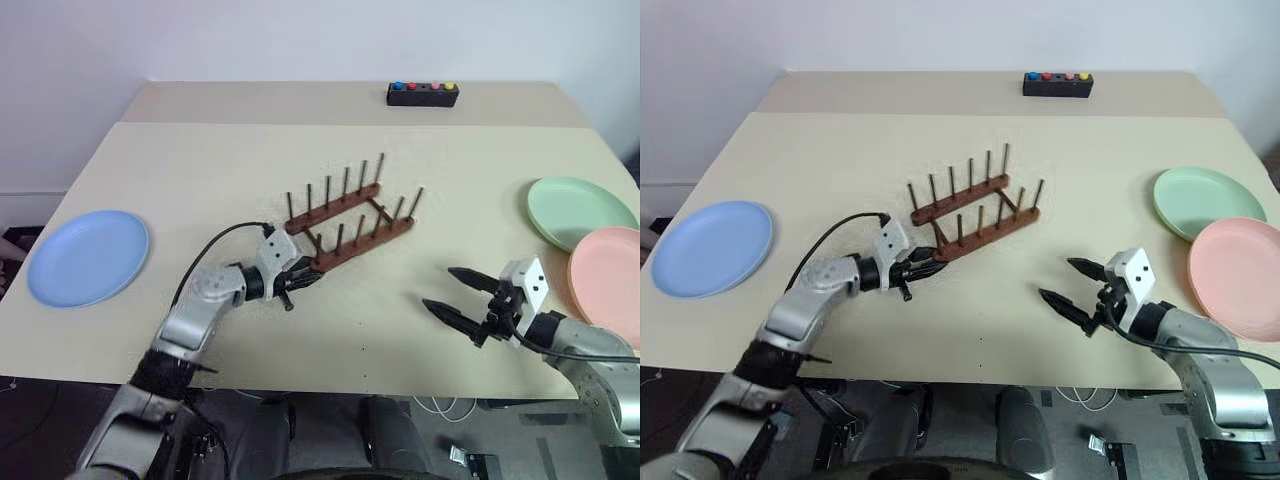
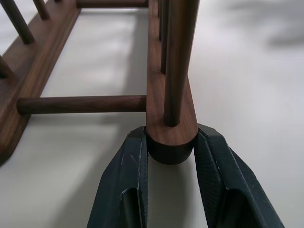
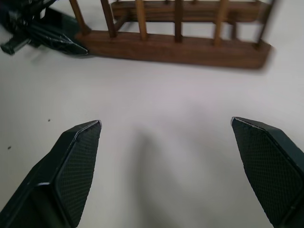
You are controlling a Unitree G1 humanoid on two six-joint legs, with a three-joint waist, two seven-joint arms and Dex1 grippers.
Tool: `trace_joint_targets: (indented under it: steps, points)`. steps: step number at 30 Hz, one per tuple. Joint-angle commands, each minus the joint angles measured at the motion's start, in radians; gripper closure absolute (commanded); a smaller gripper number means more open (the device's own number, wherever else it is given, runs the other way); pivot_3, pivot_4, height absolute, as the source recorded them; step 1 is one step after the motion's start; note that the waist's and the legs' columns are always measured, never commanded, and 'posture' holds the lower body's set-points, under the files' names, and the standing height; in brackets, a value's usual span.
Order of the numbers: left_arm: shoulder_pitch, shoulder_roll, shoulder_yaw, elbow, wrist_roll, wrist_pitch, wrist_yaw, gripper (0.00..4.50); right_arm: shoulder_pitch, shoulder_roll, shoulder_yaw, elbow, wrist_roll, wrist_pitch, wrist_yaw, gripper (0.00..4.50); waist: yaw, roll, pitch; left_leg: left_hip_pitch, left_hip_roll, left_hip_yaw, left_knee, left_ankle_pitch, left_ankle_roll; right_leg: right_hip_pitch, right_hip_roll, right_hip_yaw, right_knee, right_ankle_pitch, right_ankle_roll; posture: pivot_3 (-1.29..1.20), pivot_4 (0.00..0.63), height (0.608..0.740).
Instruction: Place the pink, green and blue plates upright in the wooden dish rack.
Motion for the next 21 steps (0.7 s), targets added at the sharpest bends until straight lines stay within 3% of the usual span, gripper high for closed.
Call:
trace_joint_targets:
  steps: [1, 4, 9, 20, 21]
  points:
    - [-0.076, -0.033, -0.034, 0.101, -0.013, -0.096, -0.136, 3.69, 0.02, 0.005, -0.04, -0.039, -0.009, -0.042, -0.023, 0.0, -0.004, 0.0, 0.0, 0.0, 0.0, 0.0, 0.0, 0.0, 0.0, 0.0, 0.0, 0.0, 0.0, 0.0, 0.0, 0.0, 0.15, 0.734]
    - [-0.19, -0.079, -0.049, 0.304, 0.018, -0.196, -0.211, 3.69, 0.069, 0.023, -0.055, -0.076, -0.01, -0.054, -0.051, 0.0, -0.002, -0.001, 0.001, 0.0, 0.0, 0.0, -0.002, 0.0, 0.0, -0.002, 0.001, 0.0, 0.001, 0.0, 0.001, 0.0, 0.15, 0.734]
    - [-0.273, -0.115, -0.035, 0.483, 0.041, -0.299, -0.249, 3.69, 0.123, 0.034, -0.072, -0.118, -0.002, -0.057, -0.08, 0.0, -0.006, -0.002, 0.001, -0.001, 0.0, 0.0, -0.001, 0.0, 0.001, -0.002, 0.0, 0.0, 0.0, 0.0, 0.001, 0.0, 0.15, 0.734]
    - [-0.366, -0.142, 0.0, 0.689, 0.076, -0.4, -0.291, 3.69, 0.186, 0.051, -0.092, -0.16, -0.007, -0.065, -0.117, 0.0, -0.002, -0.003, 0.002, -0.001, 0.0, 0.0, 0.0, 0.0, 0.001, -0.002, 0.0, 0.0, 0.001, 0.001, 0.003, 0.0, 0.15, 0.734]
    - [-0.365, -0.142, 0.006, 0.688, 0.072, -0.395, -0.293, 2.64, 0.183, 0.051, -0.088, -0.159, -0.008, -0.065, -0.119, 0.0, -0.003, -0.003, 0.002, -0.001, 0.0, 0.0, 0.0, 0.0, 0.001, -0.002, 0.0, 0.0, 0.001, 0.001, 0.004, 0.0, 0.15, 0.734]
